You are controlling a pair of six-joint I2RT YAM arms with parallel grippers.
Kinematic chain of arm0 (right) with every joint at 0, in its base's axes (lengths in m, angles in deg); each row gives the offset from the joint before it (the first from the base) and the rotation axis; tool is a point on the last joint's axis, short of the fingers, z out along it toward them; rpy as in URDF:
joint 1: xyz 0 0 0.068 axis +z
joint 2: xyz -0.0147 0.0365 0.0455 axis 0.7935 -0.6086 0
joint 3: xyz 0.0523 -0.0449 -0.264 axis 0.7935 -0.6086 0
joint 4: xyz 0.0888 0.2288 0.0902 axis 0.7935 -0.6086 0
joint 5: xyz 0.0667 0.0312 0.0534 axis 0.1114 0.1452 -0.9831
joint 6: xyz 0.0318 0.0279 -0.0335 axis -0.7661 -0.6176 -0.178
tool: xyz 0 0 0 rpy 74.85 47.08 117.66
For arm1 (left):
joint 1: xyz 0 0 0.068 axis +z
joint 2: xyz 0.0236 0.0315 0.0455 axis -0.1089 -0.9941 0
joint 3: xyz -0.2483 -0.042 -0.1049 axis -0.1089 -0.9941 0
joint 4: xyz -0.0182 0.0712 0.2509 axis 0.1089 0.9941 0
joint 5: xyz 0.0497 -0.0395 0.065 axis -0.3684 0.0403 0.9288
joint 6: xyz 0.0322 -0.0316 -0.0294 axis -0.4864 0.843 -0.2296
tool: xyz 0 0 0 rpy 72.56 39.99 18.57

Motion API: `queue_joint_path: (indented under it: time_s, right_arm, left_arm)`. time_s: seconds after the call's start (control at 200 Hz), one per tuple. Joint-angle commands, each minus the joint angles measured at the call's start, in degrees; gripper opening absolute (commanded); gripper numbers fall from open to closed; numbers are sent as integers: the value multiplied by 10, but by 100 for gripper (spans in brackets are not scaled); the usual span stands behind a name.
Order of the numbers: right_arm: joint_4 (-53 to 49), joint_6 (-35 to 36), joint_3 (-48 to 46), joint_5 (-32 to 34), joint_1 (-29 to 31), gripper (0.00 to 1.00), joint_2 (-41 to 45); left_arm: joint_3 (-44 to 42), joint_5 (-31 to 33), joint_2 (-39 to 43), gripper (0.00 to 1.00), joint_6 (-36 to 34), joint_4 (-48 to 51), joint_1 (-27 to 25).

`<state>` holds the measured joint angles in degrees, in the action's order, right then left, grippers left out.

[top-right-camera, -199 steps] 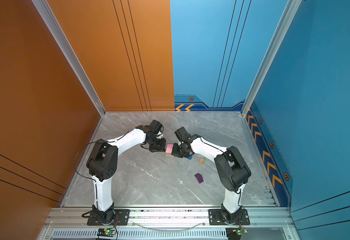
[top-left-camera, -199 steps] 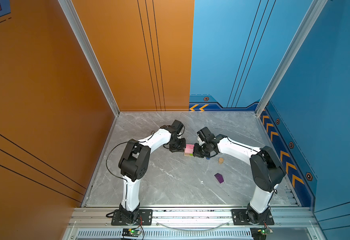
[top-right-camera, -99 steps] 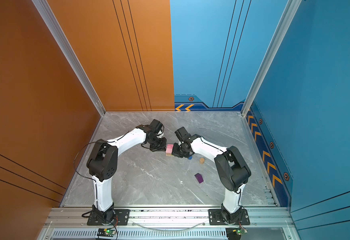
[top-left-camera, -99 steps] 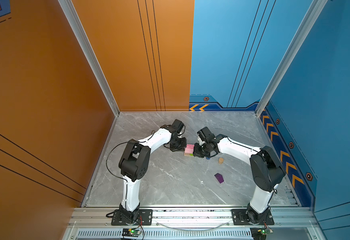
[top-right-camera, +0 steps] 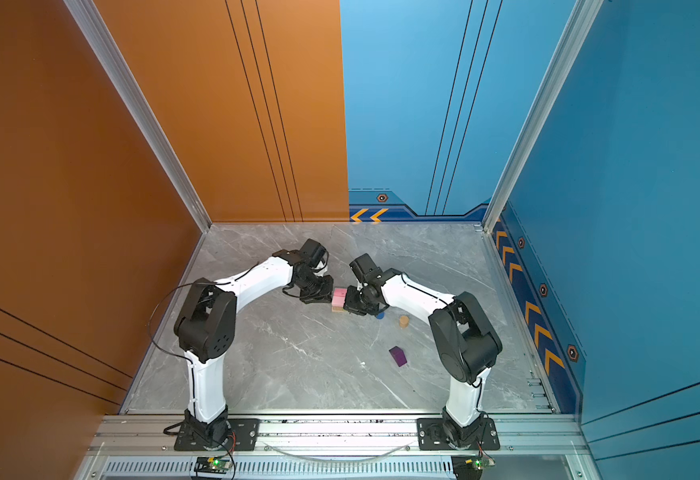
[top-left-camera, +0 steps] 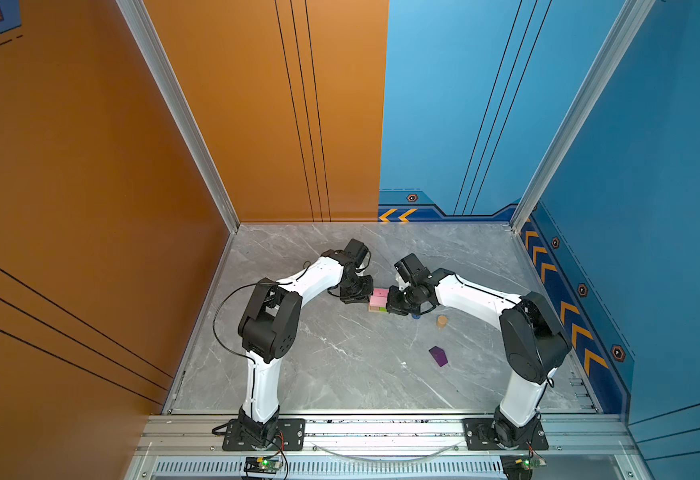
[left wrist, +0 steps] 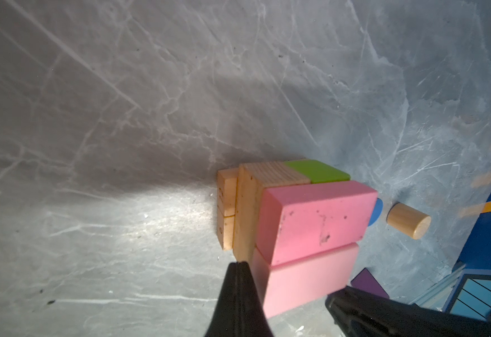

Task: Build the wood block tower
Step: 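Hold both grippers pressed against the tower sides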

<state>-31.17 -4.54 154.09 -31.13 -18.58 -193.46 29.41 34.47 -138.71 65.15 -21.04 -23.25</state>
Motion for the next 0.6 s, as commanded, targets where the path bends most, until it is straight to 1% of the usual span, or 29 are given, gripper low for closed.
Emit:
queue_joint_path:
  time_s: [0.0,0.596]
  right_arm:
    - [10,-8,13,17,-5,0,-11]
    - [15,-11,16,15,-10,0,-16]
  left_arm:
    - [15,-17,-11,0,-5,3,-6]
    - [17,-18,-11,0,-6,4,-6]
